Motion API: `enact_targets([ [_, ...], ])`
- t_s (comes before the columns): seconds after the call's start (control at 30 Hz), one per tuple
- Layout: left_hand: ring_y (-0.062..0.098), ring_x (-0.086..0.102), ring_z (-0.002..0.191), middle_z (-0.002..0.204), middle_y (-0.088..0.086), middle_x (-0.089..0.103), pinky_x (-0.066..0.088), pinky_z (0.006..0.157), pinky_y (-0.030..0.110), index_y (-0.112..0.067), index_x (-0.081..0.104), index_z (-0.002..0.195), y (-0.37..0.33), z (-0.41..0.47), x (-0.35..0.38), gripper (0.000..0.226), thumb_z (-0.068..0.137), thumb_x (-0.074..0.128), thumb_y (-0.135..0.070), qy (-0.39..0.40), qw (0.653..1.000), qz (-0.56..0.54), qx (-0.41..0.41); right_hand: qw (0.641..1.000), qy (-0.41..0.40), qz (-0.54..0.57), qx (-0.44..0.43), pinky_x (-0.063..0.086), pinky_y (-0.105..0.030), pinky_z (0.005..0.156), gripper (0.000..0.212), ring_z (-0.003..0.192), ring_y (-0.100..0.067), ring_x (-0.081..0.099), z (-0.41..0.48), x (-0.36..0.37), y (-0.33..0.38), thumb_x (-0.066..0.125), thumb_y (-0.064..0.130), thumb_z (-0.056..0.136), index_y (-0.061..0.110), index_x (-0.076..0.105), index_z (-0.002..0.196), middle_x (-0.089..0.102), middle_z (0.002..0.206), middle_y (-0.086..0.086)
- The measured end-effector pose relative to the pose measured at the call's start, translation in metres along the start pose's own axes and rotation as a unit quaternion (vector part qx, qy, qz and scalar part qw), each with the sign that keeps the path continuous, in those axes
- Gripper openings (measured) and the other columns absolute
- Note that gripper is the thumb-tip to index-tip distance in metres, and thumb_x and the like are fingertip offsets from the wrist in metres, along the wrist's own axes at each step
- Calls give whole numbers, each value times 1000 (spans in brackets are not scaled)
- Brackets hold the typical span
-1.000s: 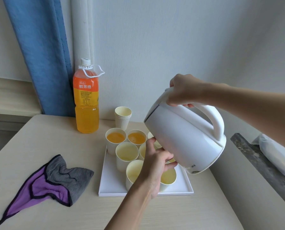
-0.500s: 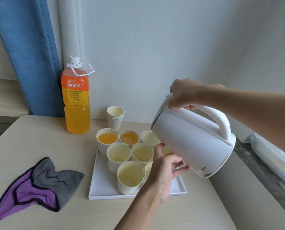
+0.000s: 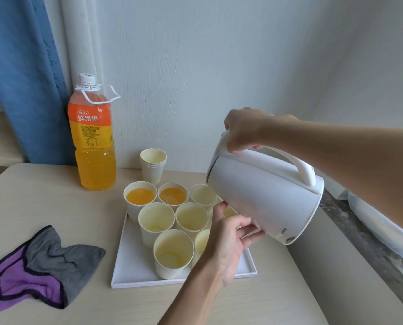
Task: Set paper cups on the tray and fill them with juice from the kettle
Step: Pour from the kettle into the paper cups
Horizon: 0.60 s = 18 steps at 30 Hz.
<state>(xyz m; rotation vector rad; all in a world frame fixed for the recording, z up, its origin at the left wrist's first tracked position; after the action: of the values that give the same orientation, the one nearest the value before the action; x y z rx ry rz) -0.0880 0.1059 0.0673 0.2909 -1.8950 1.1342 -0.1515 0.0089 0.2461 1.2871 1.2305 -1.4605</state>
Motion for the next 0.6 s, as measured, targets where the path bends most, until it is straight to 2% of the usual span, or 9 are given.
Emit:
enact_targets([
  [0.1, 36, 69, 93, 89, 10, 74, 60, 96, 53, -17, 54, 130, 2, 0, 1, 48, 95, 42, 13, 2, 1000, -6, -1, 1000, -5, -10, -5, 40, -20, 55, 24, 50, -22, 55, 3, 3, 0, 54, 6, 70, 12, 64, 90, 63, 72, -5],
  [0.23, 36, 68, 91, 92, 11, 73, 59, 98, 54, -16, 54, 130, 4, 2, 1, 47, 95, 42, 13, -1, 1000, -11, -1, 1000, -11, -17, -11, 42, -22, 57, 20, 51, -25, 56, 5, 5, -1, 52, 5, 67, 10, 64, 82, 62, 70, -7],
  [0.4, 35, 70, 87, 84, 7, 75, 62, 91, 49, -13, 51, 133, 4, 3, 1, 47, 95, 42, 13, 1, 1000, -19, 2, 999, -10, -24, -19, 41, -23, 57, 17, 53, -26, 57, 6, 6, 1, 51, 1, 65, 10, 60, 77, 61, 71, -8],
  [0.6, 37, 70, 92, 95, 12, 74, 63, 86, 46, -12, 50, 138, 6, 5, -1, 51, 95, 42, 14, 0, 1000, -30, 3, 998, -18, -38, -47, 43, -28, 59, 29, 75, -29, 62, 8, 8, 6, 53, 2, 74, 12, 62, 99, 62, 93, -8],
])
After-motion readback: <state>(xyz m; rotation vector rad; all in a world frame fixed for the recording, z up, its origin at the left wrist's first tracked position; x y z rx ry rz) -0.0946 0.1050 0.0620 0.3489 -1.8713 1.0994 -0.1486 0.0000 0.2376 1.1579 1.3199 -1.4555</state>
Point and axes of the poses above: each hand's wrist, its own z-axis towards the middle knuckle, its own x-axis out of the palm, y = z × x, the point moved 2 cm from there along z, towards the middle knuckle
